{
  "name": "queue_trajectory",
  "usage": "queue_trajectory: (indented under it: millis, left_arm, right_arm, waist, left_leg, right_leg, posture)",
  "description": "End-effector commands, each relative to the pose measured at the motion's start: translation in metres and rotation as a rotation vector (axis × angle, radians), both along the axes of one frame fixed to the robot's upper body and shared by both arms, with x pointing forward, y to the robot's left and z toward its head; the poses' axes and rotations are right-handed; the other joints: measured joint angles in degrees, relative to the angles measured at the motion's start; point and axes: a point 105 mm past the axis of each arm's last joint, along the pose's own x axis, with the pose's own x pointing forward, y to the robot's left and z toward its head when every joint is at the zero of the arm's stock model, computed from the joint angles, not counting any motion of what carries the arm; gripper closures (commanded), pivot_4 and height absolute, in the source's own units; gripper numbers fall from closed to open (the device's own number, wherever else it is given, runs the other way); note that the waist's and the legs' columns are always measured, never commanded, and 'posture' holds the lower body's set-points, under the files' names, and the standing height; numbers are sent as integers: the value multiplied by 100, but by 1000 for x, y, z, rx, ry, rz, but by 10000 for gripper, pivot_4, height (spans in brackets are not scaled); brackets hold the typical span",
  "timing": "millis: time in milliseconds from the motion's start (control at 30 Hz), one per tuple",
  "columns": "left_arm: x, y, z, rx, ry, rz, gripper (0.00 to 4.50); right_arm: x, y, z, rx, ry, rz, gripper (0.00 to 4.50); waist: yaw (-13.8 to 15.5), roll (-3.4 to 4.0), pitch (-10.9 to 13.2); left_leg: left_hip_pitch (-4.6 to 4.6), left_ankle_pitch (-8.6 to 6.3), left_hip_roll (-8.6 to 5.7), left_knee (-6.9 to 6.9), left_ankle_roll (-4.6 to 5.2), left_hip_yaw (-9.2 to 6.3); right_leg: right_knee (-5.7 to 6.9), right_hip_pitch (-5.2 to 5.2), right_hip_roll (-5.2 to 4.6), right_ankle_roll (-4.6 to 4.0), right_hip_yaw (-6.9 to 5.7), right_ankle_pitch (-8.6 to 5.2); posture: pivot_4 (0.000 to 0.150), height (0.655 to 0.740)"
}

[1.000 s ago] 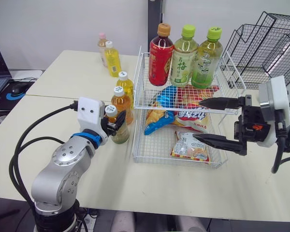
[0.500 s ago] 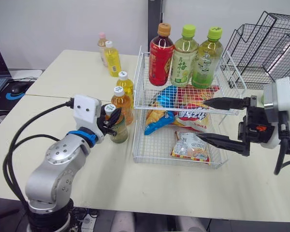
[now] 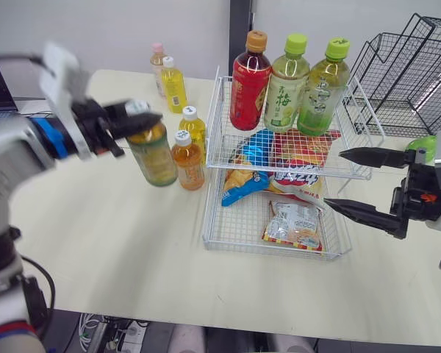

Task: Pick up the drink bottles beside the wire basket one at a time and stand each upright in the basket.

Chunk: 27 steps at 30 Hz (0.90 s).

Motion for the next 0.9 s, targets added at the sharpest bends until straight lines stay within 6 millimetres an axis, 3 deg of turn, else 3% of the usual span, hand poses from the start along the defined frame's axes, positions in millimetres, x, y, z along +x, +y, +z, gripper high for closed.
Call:
queue_trajectory:
  millis: [33,267,400,533,667,900]
  left_arm:
    - [-7,2,44,-17,-80,-44,30972]
    - [-17,-17,120,-113,-157,-212,30976]
    - [-25,-53,145,-137,-144,-399,30976]
    - [-24,-95,139,-62,-112,-556,30977]
    - [-11,-146,114,21,-118,-635,30977]
    - [9,-193,87,34,-126,-707,30977]
  right_arm:
    - [-4,-2,9,-14,-58,-8,0]
    - [-4,-5,8,-2,-67,-37,0]
    - [-5,-5,7,6,-66,-47,0]
    - [-5,-5,7,11,-71,-66,0]
    - [-6,-9,7,14,-82,-109,0]
    - [-13,-12,7,15,-86,-162,0]
  waist:
    - [-14,0,0]
    - [-16,0,1]
    - [8,0,1]
    - [-6,2,0]
    - [-6,4,-1]
    - [-69,14,3]
  left_leg:
    - [-2,0,-2,1,0,2]
    - [-19,1,0,2,0,5]
    - [-27,0,-4,3,1,6]
    - [-28,1,-4,4,0,7]
    - [-28,2,-3,5,0,6]
    - [-33,2,-4,3,1,20]
  right_leg:
    - [0,-1,-1,3,1,-2]
    - [8,-25,4,14,4,-8]
    - [10,-34,3,14,5,-8]
    - [12,-35,1,14,7,-8]
    - [16,-36,2,3,8,-2]
    - [18,-49,4,-8,26,5]
  posture:
    - [1500,7347]
    - [1500,7347]
    - [1500,7347]
    - [1500,7347]
    - [1500,7347]
    - [1500,7347]
